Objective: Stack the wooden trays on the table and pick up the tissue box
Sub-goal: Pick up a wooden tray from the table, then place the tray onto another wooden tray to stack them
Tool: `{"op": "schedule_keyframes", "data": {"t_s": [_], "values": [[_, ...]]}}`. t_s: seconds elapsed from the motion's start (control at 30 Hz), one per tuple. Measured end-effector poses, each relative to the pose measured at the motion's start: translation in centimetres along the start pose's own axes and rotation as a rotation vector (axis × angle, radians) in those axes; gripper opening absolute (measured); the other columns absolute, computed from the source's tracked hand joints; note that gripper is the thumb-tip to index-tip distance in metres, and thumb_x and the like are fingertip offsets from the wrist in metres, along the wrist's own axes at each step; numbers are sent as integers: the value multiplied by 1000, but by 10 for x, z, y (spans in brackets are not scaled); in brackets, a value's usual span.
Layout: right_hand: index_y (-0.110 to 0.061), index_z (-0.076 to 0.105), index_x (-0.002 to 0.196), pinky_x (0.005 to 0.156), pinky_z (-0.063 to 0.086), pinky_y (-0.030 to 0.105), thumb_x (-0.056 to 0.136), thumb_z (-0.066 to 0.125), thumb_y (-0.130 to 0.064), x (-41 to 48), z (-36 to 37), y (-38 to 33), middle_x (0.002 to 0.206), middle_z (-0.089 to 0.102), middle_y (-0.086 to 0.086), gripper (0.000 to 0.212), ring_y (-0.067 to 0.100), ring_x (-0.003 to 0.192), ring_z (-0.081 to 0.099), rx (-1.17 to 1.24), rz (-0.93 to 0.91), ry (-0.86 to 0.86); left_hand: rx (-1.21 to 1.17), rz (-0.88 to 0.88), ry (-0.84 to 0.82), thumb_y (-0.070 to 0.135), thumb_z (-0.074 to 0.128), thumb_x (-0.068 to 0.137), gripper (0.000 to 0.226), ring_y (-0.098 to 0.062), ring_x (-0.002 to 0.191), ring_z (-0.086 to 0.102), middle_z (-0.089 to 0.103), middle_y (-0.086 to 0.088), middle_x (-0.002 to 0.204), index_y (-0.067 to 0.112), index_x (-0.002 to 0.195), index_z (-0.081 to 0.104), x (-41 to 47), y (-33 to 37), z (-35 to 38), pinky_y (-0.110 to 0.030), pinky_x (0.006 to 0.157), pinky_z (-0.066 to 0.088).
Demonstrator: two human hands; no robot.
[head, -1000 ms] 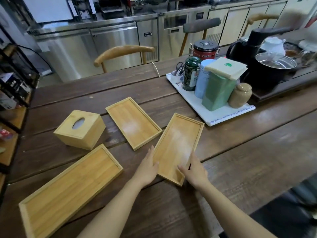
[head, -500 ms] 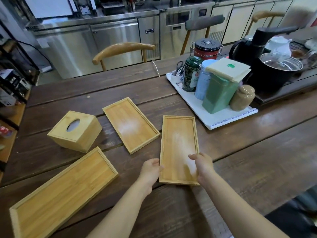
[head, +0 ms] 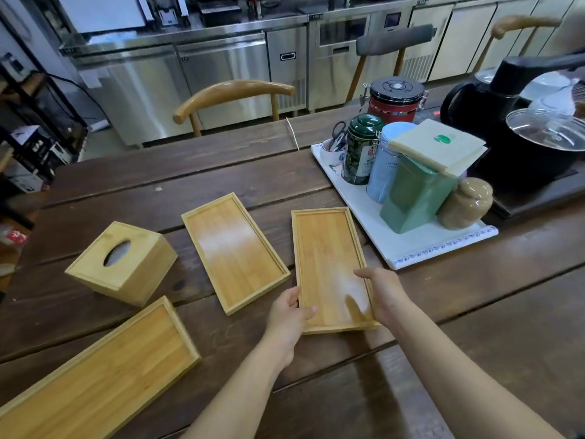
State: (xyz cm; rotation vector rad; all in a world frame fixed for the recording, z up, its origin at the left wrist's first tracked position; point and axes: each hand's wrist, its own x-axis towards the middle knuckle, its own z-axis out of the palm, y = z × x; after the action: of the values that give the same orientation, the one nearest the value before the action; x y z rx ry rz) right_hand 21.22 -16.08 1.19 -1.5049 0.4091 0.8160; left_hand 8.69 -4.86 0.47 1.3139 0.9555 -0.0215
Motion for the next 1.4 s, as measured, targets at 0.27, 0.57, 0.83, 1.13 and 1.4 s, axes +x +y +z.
{"op": "schedule_keyframes", "data": {"t_s": [0.27, 0.57, 0.83, 1.13, 1.4], "values": [[-2, 53, 121, 92, 34, 37, 82, 62, -14, 42, 11, -54, 135, 50, 12, 42, 29, 125, 43, -201, -137, -15, 72, 63, 25, 0, 67, 83, 68, -20, 140, 31, 38, -4, 151, 16, 143, 39, 31, 22, 28, -37, 112, 30], [-1, 43, 128, 95, 35, 36, 83, 61, -18, 83, 28, -73, 126, 48, 9, 52, 29, 122, 44, -370, -166, -12, 4, 27, 75, 0, 65, 84, 68, -20, 140, 32, 37, -4, 151, 17, 144, 37, 64, 42, 43, -32, 108, 30], [9, 46, 122, 98, 44, 46, 84, 58, -15, 94, 45, -77, 127, 54, 24, 46, 39, 118, 51, -834, -323, 12, -51, 18, 123, 9, 63, 87, 63, -19, 140, 30, 34, -2, 153, 19, 144, 37, 75, 48, 52, -32, 110, 28], [1, 44, 130, 104, 36, 39, 87, 54, -16, 71, 58, -74, 134, 50, 19, 47, 32, 125, 44, -1100, -625, 57, 272, 167, 178, 26, 54, 93, 49, -17, 133, 42, 45, 3, 146, 20, 140, 42, 71, 52, 23, -34, 111, 35], [-7, 30, 142, 111, 34, 39, 88, 58, -21, 38, 130, -35, 146, 42, 13, 63, 27, 133, 40, -1030, -472, -430, 304, 9, 669, 29, 58, 91, 68, -26, 145, 17, 20, -7, 158, 15, 148, 24, 71, 36, -62, -45, 118, 20]]}}
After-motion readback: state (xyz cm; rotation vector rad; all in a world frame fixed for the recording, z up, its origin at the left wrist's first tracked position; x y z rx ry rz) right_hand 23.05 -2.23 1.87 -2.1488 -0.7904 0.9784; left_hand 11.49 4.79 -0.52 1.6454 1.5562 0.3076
